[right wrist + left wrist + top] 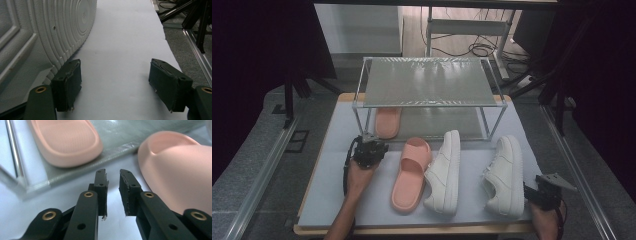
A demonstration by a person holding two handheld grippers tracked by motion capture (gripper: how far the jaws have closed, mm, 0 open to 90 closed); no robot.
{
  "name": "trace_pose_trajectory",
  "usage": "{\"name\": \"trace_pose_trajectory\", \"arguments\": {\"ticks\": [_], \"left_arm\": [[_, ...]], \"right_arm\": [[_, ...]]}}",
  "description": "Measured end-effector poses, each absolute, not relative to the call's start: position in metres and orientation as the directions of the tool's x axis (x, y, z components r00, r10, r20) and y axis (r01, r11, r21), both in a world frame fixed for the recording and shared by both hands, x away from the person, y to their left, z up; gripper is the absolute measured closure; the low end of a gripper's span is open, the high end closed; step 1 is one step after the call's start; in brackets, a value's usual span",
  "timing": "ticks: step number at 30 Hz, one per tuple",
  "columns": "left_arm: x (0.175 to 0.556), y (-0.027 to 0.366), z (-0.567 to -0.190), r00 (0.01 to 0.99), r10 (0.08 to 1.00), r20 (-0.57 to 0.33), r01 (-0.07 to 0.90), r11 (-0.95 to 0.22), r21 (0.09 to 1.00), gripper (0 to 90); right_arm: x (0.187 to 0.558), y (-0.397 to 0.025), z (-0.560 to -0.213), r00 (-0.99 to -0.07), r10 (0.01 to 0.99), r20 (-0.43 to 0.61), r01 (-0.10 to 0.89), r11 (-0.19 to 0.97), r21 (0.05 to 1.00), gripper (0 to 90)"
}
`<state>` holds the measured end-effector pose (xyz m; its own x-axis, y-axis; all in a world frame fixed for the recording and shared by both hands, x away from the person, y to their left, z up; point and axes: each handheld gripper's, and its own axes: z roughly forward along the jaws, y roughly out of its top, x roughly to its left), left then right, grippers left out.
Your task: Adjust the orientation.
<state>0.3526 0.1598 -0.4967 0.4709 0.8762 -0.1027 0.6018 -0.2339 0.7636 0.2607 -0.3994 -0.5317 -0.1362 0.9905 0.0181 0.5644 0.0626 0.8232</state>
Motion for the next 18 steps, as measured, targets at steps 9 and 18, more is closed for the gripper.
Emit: {"name": "trace_pose_trajectory", "arguments": {"ticks": [9,18], "left_arm": [[0.316,0.16,-0.484,0.528,0.84,-0.125,0.587,-0.254,0.769,74.0],[0.292,0.152,-0.477,0.575,0.801,-0.167,0.583,-0.258,0.77,72.1]], "right_arm": [[0.261,-0.399,-0.532,-0.136,0.991,0.018,0.564,0.063,0.823,26.6],[0.261,-0.399,-0.532,-0.135,0.991,0.017,0.564,0.063,0.823,26.7]]}}
